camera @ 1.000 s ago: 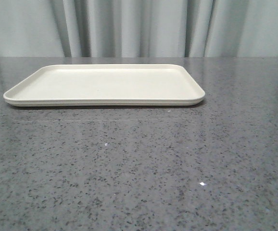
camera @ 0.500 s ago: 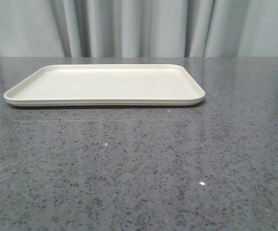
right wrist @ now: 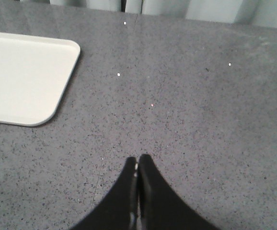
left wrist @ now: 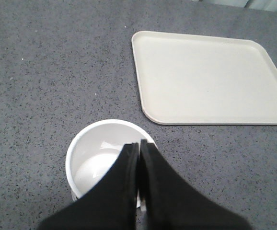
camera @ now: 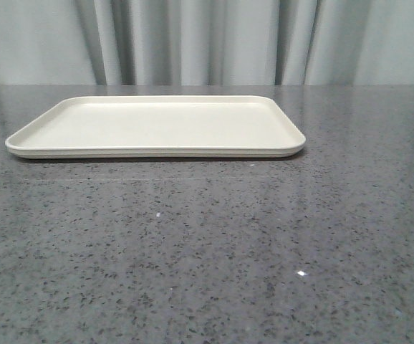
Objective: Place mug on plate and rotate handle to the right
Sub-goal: 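Lower the open left gripper into the mug and grip its rim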
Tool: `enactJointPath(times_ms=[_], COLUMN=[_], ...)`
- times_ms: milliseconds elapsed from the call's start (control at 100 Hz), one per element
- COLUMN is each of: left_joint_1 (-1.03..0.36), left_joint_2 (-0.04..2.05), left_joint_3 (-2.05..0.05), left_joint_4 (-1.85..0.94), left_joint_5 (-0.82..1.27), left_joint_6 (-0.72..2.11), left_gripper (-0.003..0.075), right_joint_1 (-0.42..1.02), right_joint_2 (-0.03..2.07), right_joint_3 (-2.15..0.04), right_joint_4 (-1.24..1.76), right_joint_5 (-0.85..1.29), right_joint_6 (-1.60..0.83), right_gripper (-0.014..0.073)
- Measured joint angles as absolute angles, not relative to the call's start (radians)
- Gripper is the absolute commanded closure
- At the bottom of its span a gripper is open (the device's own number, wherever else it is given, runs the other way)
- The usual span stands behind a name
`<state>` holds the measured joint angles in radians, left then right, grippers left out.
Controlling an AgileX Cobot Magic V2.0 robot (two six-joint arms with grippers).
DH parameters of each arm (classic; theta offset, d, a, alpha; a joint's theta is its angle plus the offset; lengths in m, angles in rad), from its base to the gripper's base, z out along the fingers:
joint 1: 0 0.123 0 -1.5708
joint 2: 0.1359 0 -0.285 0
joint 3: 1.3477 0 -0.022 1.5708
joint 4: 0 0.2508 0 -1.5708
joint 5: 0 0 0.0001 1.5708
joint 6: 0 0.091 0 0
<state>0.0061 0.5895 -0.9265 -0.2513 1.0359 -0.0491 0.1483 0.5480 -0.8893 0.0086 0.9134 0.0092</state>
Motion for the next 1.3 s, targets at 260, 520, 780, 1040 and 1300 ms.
enactJointPath(times_ms=[260, 520, 780, 1040, 1300], left_joint_1=[0.006, 0.006, 0.006, 0.006, 0.006], left_joint_2=[0.61, 0.61, 0.61, 0.61, 0.612], left_joint_3=[-0.929, -0.929, -0.929, -0.929, -0.929], left_joint_4=[-0.251, -0.258, -0.268, -0.268, -0.199], left_joint_5=[1.042, 1.051, 1.057, 1.058, 1.058], left_joint_6=[-0.049, -0.049, -0.049, -0.049, -0.049], left_gripper=[0.074, 0.0737, 0.0433, 0.0164, 0.0164], right_joint_1=[0.148, 0.148, 0.148, 0.148, 0.148], right_joint_2=[0.583, 0.583, 0.583, 0.583, 0.583], right_joint_3=[-0.891, -0.891, -0.891, -0.891, -0.891], right_joint_4=[0.009, 0.009, 0.009, 0.009, 0.009], right_joint_5=[0.933, 0.935, 0.942, 0.944, 0.944], right_joint_6=[0.009, 0.009, 0.009, 0.009, 0.009], right_gripper=[0.0659, 0.0636, 0.0318, 0.0043, 0.0043])
